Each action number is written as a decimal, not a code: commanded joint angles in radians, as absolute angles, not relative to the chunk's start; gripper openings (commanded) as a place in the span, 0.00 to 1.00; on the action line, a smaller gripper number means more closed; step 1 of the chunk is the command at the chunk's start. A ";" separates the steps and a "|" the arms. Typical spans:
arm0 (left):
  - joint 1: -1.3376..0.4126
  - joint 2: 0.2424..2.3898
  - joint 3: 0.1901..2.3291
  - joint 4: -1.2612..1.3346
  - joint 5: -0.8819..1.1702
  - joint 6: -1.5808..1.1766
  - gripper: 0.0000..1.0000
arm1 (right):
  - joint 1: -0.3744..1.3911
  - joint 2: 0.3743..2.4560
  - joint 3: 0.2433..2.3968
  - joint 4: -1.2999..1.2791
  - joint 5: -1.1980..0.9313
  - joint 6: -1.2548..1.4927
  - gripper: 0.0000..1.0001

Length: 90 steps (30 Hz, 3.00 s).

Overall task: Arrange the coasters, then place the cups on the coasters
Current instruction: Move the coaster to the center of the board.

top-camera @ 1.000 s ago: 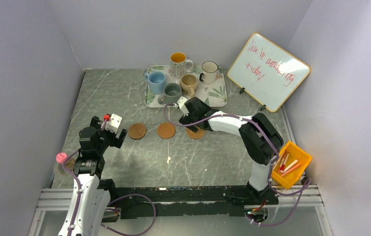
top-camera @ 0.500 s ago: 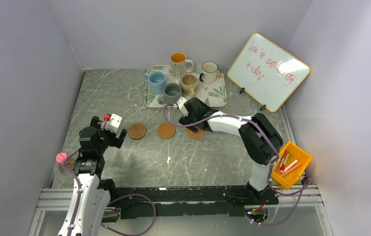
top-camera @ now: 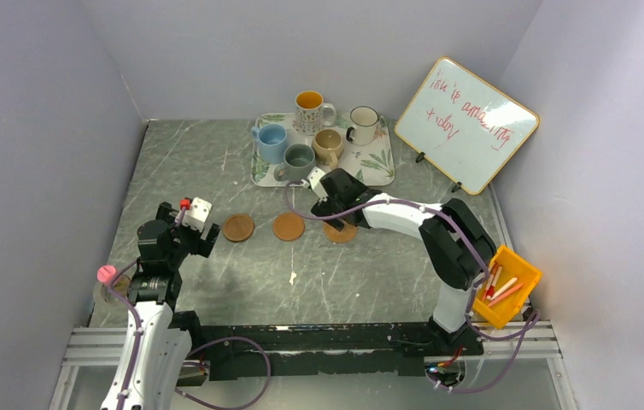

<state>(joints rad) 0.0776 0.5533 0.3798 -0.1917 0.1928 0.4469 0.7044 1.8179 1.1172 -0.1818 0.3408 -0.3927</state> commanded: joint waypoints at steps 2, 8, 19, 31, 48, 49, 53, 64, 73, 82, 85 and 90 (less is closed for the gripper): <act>0.082 0.550 0.373 -0.153 0.183 0.436 1.00 | 0.708 1.731 1.119 -0.150 0.372 -0.385 1.00; 0.084 0.548 0.373 -0.151 0.183 0.434 1.00 | 0.684 1.711 1.120 -0.132 0.436 -0.378 1.00; 0.083 0.543 0.373 -0.155 0.186 0.437 1.00 | 0.571 1.724 1.126 -0.114 0.518 -0.332 1.00; 0.083 0.542 0.372 -0.156 0.191 0.438 1.00 | 0.499 1.782 1.132 -0.114 0.550 -0.331 1.00; 0.083 0.537 0.372 -0.158 0.197 0.440 1.00 | 0.424 1.861 1.142 -0.215 0.502 -0.316 1.00; 0.083 0.537 0.372 -0.158 0.196 0.440 1.00 | 0.420 1.861 1.133 -0.216 0.502 -0.318 1.00; 0.083 0.538 0.372 -0.158 0.197 0.440 1.00 | 0.407 1.836 1.091 -0.217 0.486 -0.328 1.00; 0.083 0.547 0.373 -0.156 0.193 0.439 1.00 | 0.395 1.748 0.968 -0.229 0.442 -0.355 1.00; 0.083 0.546 0.373 -0.155 0.192 0.438 1.00 | 0.390 1.678 0.933 -0.244 0.422 -0.351 1.00; 0.083 0.546 0.373 -0.156 0.192 0.439 1.00 | 0.390 1.666 0.924 -0.267 0.404 -0.345 1.00; 0.082 0.544 0.373 -0.156 0.192 0.439 1.00 | 0.390 1.661 0.915 -0.262 0.423 -0.351 1.00; 0.083 0.546 0.373 -0.156 0.196 0.439 1.00 | 0.390 1.650 0.902 -0.262 0.423 -0.352 1.00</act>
